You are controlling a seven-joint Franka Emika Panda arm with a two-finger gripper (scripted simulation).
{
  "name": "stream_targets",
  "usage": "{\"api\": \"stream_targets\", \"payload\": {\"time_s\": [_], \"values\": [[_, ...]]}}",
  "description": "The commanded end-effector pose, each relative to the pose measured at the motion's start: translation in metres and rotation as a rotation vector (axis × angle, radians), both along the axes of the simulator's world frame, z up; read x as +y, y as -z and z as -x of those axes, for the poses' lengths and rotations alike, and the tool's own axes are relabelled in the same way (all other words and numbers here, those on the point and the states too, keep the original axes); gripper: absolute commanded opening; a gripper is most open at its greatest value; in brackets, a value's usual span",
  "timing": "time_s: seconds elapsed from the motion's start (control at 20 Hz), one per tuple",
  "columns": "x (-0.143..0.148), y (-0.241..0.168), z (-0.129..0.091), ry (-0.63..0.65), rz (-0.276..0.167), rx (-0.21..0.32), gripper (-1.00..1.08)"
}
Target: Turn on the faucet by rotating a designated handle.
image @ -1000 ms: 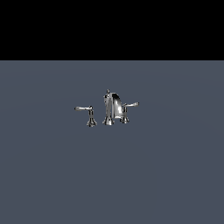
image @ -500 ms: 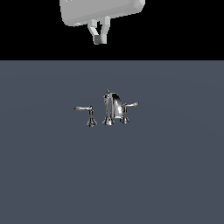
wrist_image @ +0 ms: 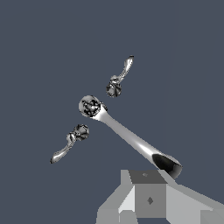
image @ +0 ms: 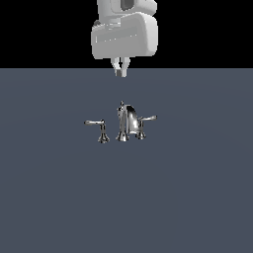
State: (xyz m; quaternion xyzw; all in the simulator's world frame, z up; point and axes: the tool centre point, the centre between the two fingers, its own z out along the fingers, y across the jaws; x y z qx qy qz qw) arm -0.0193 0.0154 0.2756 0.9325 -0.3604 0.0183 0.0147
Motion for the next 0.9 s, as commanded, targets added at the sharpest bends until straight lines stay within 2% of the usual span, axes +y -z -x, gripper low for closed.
{"api": "stream_targets", "payload": {"time_s": [0.0, 0.85], "values": [[-0.005, 0.015, -0.015, 0.052, -0.004, 0.0, -1.0], [-0.065, 0.123, -0.11, 0.416, -0.027, 0.007, -1.0]]}}
